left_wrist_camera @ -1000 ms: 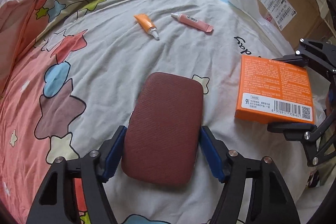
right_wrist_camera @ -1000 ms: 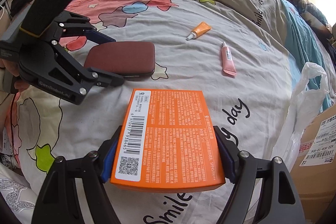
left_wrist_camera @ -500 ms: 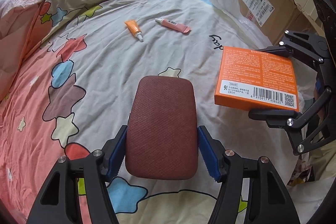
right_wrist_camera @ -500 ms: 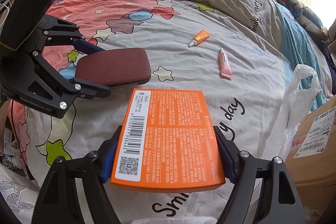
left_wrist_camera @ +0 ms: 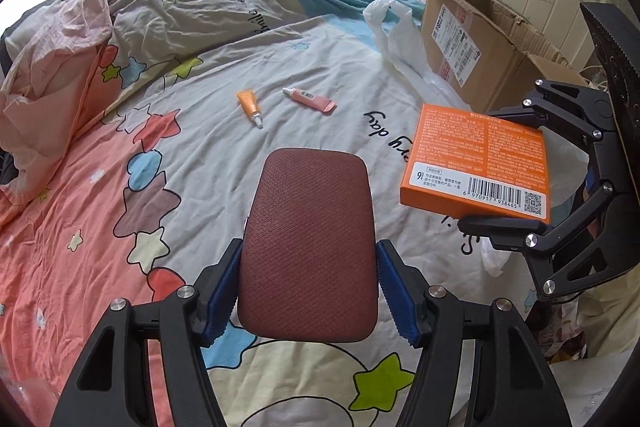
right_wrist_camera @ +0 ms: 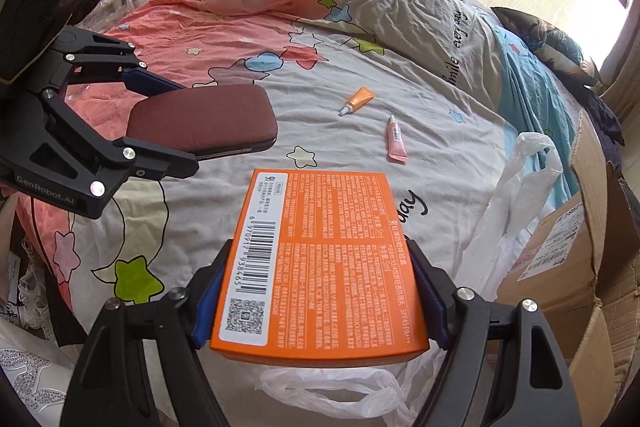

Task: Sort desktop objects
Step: 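Carry the dark red case and orange box toward the cardboard box with both grippers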

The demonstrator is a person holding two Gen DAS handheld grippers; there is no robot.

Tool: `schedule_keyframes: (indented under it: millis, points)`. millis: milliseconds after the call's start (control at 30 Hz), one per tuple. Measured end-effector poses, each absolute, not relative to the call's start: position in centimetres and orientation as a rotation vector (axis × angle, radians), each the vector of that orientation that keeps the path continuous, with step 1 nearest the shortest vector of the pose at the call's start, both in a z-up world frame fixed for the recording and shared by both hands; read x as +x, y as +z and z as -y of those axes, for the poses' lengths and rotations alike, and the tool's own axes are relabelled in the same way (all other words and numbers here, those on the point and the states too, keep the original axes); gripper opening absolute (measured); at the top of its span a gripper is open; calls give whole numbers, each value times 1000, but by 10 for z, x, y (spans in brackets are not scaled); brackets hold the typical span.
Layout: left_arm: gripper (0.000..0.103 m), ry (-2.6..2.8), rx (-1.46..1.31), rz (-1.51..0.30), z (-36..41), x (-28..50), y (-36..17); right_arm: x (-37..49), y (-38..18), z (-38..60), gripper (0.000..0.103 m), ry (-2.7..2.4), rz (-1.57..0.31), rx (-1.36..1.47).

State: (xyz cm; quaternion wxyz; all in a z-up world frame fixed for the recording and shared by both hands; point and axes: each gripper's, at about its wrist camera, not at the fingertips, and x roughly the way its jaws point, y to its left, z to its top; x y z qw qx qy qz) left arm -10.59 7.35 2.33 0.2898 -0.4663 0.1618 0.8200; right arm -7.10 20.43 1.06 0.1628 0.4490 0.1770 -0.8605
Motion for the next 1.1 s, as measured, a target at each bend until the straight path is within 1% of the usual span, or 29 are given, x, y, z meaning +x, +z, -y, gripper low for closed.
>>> schedule_keyframes:
  millis: [600, 933, 1100]
  points:
    - [66, 2158, -1041, -518, -141, -31, 89, -3, 67, -260, 75, -2636, -463, 1205]
    - [66, 2105, -954, -511, -193, -23, 115, 19, 101, -315, 75, -2786, -397, 1166]
    - [66, 2059, -949, -537, -230, -31, 112, 24, 105, -351, 75, -2853, -353, 1192]
